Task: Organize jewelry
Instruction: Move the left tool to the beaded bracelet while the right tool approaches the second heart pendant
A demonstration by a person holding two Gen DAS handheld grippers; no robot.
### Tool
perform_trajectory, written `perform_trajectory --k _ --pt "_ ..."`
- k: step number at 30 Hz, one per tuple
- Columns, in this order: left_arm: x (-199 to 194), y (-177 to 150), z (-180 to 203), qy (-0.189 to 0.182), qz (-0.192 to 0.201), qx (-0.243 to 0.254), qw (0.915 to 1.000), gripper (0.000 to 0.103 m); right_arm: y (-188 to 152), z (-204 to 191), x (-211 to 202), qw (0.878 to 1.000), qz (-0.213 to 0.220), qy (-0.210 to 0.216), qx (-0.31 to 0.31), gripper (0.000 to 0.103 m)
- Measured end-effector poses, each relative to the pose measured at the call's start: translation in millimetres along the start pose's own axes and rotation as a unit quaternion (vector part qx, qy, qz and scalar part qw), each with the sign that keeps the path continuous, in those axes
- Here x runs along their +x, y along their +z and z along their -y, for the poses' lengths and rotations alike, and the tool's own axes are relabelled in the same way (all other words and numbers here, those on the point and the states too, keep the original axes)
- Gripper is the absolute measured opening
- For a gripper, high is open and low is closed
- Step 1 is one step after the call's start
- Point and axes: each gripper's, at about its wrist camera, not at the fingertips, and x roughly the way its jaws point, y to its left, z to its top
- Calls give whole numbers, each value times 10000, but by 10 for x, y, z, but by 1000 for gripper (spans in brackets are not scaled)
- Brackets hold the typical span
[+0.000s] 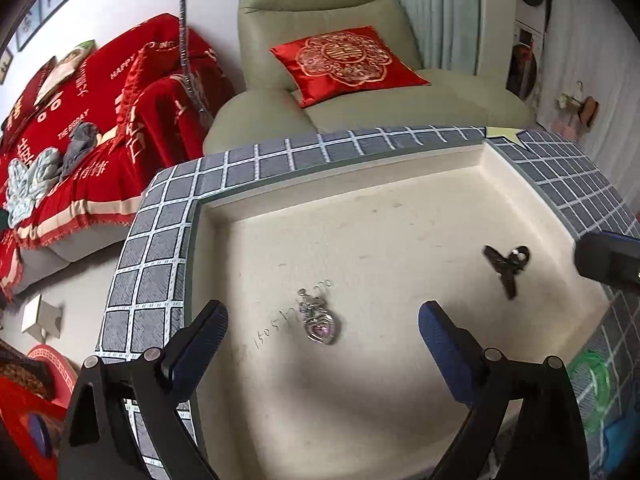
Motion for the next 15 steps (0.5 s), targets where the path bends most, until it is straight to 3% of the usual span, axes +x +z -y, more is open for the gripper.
perform_trajectory --k 7,9,15 --pt "-526 -70 -26 -129 453 57 9989 103 -280 78 -458 9990 255 219 302 88" --pt "-699 -139 -33 -264 515 115 9983 103 -392 104 -612 9982 393 266 358 103" --pt "-1096 -524 -41 -648 416 137 9969 103 -681 138 -930 9980 439 279 354 103"
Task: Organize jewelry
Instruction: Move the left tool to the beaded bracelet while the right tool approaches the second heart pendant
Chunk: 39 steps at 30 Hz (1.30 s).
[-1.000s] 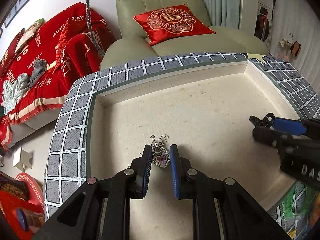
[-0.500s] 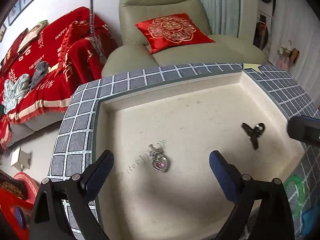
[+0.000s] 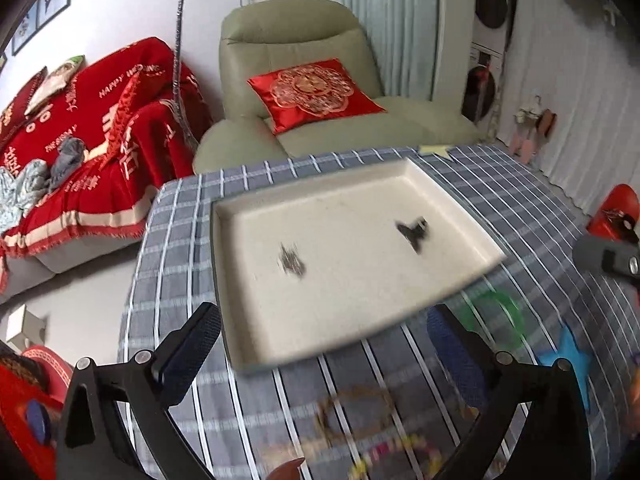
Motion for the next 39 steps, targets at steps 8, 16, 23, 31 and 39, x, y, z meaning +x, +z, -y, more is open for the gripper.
perform_trajectory --k 8,16,23,31,39 --pt "-238 -552 80 364 -220 -94 9991 103 -427 163 -249 9996 -135 -263 28 103" --pt "-196 -1037 64 316 -718 -455 9959 103 -996 417 -211 9954 -613 -731 26 103" --pt "-126 -1145 91 297 -896 -681 9932 103 -1186 472 -195 9906 -716 -1142 -252 103" --pt "-21 -1143 110 330 -953 -771 9919 103 -1212 513 -134 9883 -777 -1275 -315 103" --pt "50 -1131 131 271 -963 -713 9924 103 -1233 432 27 9839 -858 -1429 -650 103"
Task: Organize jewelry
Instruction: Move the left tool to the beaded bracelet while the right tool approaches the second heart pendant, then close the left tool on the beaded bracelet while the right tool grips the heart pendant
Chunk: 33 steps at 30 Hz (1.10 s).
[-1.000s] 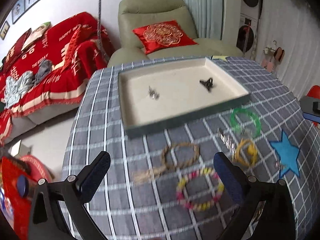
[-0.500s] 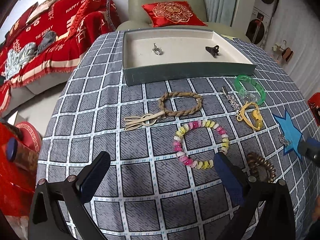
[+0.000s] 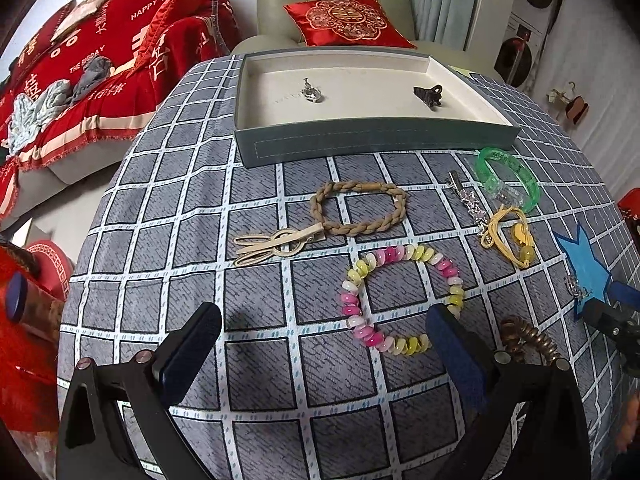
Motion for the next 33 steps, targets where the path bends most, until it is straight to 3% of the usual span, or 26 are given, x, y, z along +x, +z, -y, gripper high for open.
perform_trajectory --k 12,21,23,25,26,27,33 --pt "33 0 128 -39 53 296 9995 96 -9 -239 73 9980 45 -214 -586 71" --pt "-24 -12 262 -222 111 576 9980 67 -5 -324 42 9976 -5 -158 -677 51" --pt "-42 -14 286 -255 140 627 9976 48 -1 -351 40 9974 -7 -143 -704 43" --pt "-55 -20 285 -295 139 639 9974 40 -1 -375 36 9973 -7 -135 -727 34" --pt "-58 -18 290 -300 148 646 9974 27 -2 -384 35 9972 -7 -133 -732 26" --pt "-62 -18 283 -318 149 646 9973 26 -7 -391 31 9972 -2 -141 -733 17" --pt "-122 -25 132 -710 132 280 9970 26 -47 -314 -22 9984 64 -53 -553 17"
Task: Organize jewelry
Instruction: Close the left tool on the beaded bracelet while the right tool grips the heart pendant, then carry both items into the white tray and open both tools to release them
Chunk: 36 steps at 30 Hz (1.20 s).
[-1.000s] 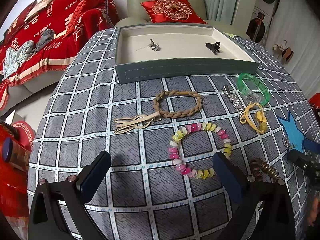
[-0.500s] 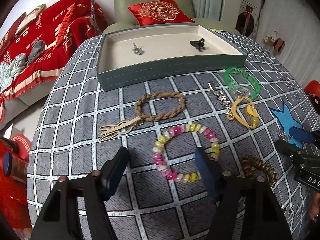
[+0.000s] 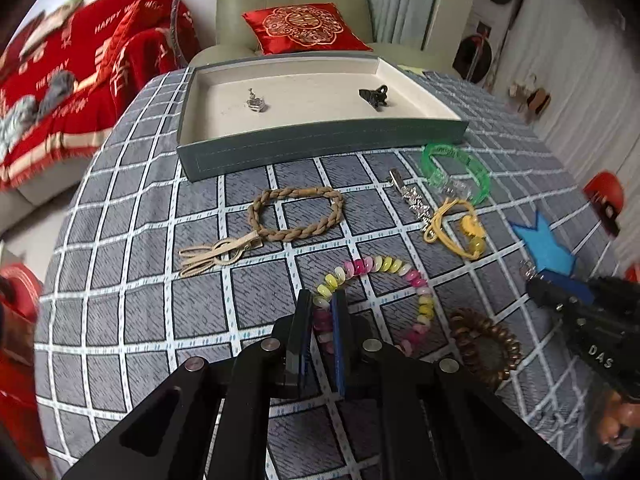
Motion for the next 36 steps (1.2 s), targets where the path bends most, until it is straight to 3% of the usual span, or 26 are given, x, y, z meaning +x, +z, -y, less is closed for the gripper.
perform_trajectory --k 18,29,36 --pt "-487 190 -151 -339 491 -258 9979 26 191 189 -418 9967 458 509 442 17" --pt "-742 620 -266 -357 896 -195 9952 26 821 129 -595 9932 768 812 332 17" --pt "-661 991 -399 -242 897 -275 9953 26 1344 34 -505 9924 843 890 139 17"
